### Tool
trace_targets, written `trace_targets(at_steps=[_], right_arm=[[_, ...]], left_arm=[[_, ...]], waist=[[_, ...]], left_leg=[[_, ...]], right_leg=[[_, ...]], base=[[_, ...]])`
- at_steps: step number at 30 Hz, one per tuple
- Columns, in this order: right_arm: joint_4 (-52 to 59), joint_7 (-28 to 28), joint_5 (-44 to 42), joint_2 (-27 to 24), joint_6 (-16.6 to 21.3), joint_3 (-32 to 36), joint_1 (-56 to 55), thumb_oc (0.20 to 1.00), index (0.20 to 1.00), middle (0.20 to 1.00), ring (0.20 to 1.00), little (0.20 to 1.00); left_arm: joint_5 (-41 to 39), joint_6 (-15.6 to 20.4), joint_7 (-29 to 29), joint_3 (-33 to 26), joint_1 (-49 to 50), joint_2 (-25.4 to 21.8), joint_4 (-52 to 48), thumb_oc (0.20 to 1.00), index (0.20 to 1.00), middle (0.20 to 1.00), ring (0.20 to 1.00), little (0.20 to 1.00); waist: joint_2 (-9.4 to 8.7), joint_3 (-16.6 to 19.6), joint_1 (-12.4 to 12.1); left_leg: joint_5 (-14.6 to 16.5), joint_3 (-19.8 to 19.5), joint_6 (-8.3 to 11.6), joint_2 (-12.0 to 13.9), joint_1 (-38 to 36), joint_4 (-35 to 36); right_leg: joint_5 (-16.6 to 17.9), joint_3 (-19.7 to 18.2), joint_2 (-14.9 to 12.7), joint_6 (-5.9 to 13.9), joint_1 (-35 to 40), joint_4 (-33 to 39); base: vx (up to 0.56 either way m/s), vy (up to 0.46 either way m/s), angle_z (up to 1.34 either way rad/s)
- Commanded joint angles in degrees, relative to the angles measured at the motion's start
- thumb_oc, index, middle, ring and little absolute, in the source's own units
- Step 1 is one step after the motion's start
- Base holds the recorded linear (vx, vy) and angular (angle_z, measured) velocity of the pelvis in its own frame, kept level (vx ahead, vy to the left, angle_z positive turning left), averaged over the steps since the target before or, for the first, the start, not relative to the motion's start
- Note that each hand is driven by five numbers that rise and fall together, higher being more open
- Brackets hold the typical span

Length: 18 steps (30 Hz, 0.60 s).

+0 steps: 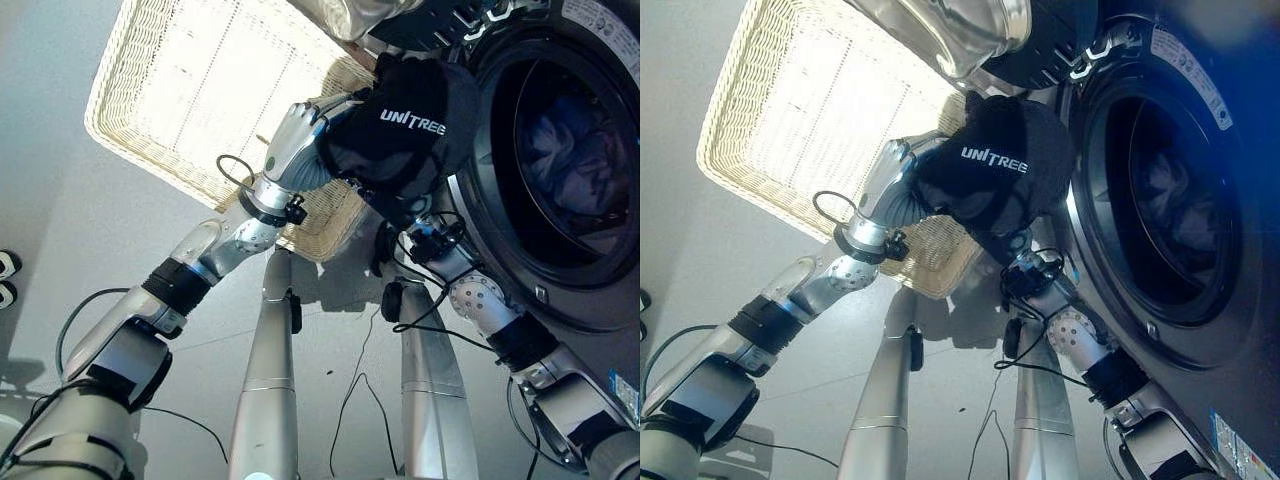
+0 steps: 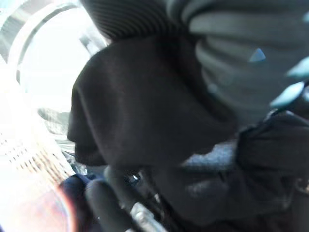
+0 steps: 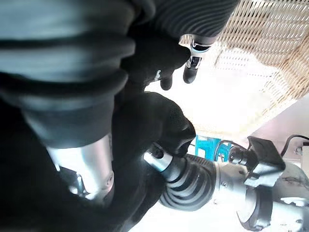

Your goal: Put the clothes into the washing machine.

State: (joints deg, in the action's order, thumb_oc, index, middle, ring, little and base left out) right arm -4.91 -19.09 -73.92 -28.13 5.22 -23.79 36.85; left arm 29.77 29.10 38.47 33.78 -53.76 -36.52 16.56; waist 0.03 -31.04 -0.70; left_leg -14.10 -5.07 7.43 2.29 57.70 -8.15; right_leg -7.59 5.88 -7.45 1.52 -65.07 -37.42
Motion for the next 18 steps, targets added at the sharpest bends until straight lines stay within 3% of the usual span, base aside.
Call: trace_targets(at_steps=[1, 9, 18], right_arm=[[8.0, -5.2, -3.3, 0.1, 0.1, 2.3, 0.6, 1.000, 1.000, 1.000, 1.000, 1.000], [8.0, -14.0, -11.2, -0.6, -6.1, 3.5, 0.3, 1.000, 1.000, 1.000, 1.000, 1.000], [7.0, -12.9, -13.6, 0.0, -5.3, 4.1, -0.5, 1.000, 1.000, 1.000, 1.000, 1.000]], left_arm=[[4.0, 1.0, 1.2, 0.2, -1.5, -0.3, -3.4, 0.200, 0.200, 0.200, 0.200, 0.200], [4.8, 1.0, 1.9, -0.2, -2.5, -3.0, -2.5, 0.200, 0.200, 0.200, 0.200, 0.200], [6.1, 1.6, 2.1, 0.2, -3.1, -3.2, -2.6, 0.200, 0.200, 0.200, 0.200, 0.200]], waist=[[-0.95, 1.2, 0.3], [-0.81, 1.2, 0.2], [-0.81, 1.2, 0.2]], left_leg=[[8.6, 2.3, -2.96, -5.0, -1.0, -8.6], [8.8, 2.2, -2.92, -5.1, -1.5, -8.5], [8.6, 2.2, -3.00, -5.3, -1.4, -8.3]], right_leg=[[13.3, 3.5, 1.7, 6.72, 5.3, 16.2], [13.5, 3.8, 1.5, 6.79, 5.7, 16.6], [13.8, 4.0, 1.5, 6.84, 5.5, 16.8]], base=[[0.00, 0.000, 0.00], [0.00, -0.007, 0.03], [0.00, -0.001, 0.00]])
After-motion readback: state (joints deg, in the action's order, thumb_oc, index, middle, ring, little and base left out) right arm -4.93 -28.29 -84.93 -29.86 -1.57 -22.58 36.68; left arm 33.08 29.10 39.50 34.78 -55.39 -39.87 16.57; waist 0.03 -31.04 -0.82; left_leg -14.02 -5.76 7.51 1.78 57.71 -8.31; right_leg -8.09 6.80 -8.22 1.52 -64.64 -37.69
